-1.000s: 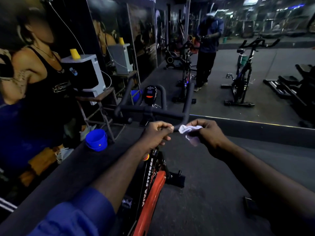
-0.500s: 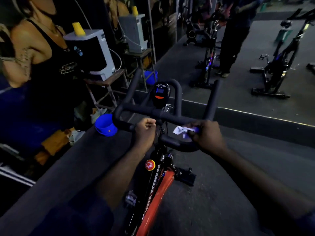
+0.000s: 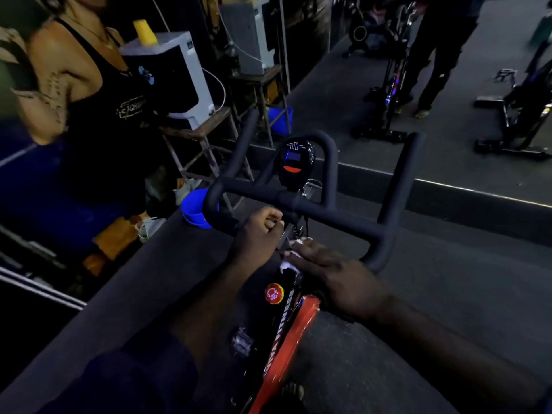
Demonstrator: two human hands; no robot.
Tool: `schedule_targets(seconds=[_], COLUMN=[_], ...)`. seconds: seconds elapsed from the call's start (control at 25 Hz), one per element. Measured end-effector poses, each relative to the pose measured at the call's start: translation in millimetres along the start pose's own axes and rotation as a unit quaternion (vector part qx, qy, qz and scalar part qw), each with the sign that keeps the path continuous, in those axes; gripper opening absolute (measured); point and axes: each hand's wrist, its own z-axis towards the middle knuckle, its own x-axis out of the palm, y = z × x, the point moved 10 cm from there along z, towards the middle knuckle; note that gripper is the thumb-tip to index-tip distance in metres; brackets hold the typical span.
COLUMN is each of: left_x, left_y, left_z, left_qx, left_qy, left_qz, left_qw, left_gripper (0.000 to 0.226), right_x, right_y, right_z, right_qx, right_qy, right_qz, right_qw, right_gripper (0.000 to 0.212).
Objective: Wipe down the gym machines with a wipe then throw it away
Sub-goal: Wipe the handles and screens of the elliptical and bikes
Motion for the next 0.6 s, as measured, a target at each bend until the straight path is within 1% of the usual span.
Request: schedule_targets(seconds=[0.08, 0.12, 0.2, 0.28, 0.32, 0.36, 0.4, 0.44, 0.48, 0.52, 0.56, 0.6], left_x=[8.0, 11.7, 15.8, 23.2, 29.3, 36.0, 45.1, 53.1, 58.7, 63.0, 66.1, 68.7], left_y=[-16.8, -23.6, -33.1, -32.3, -30.7, -31.2, -30.1, -29.3, -31.0, -34.6, -40.5, -46.7], left_z=[13.2, 21.6, 32.9, 40.7, 42.8, 41.8, 41.4, 40.9, 40.8, 40.1, 36.9, 30.9], left_qx=[0.061, 0.09, 0.141, 0.175, 0.185, 0.188, 0.184, 0.177, 0.176, 0.197, 0.244, 0.307], left_qy=[0.029, 0.046, 0.076, 0.111, 0.133, 0.158, 0.185, 0.208, 0.222, 0.227, 0.226, 0.219], left_qz=[0.029, 0.025, 0.008, -0.028, -0.051, -0.075, -0.1, -0.125, -0.141, -0.141, -0.122, -0.085], left_qw=[0.997, 0.995, 0.987, 0.978, 0.972, 0.966, 0.96, 0.954, 0.949, 0.943, 0.935, 0.922], left_gripper=[0.014, 0.016, 0.018, 0.018, 0.019, 0.02, 0.021, 0.022, 0.023, 0.022, 0.021, 0.021], right_x=[3.4, 2.8, 8.8, 16.6, 17.8, 18.7, 20.8, 20.8, 15.3, 5.4, -6.8, -16.9], right_y=[13.2, 16.5, 8.2, -6.6, -17.1, -29.4, -37.7, -40.1, -39.0, -38.6, -38.4, -33.7], right_z=[22.1, 33.6, 51.3, 59.7, 62.1, 61.8, 59.5, 57.2, 53.1, 43.8, 29.1, 14.2], right_qx=[-0.007, 0.007, 0.098, 0.213, 0.264, 0.31, 0.335, 0.334, 0.324, 0.318, 0.325, 0.325], right_qy=[0.01, 0.016, 0.053, 0.095, 0.104, 0.115, 0.139, 0.154, 0.143, 0.102, 0.034, -0.028], right_qz=[-0.037, -0.049, -0.057, -0.016, 0.017, 0.044, 0.058, 0.067, 0.072, 0.078, 0.102, 0.124], right_qw=[0.999, 0.999, 0.992, 0.972, 0.959, 0.943, 0.93, 0.927, 0.932, 0.939, 0.94, 0.937], right_gripper=[0.04, 0.037, 0.05, 0.062, 0.061, 0.054, 0.046, 0.042, 0.04, 0.038, 0.033, 0.027])
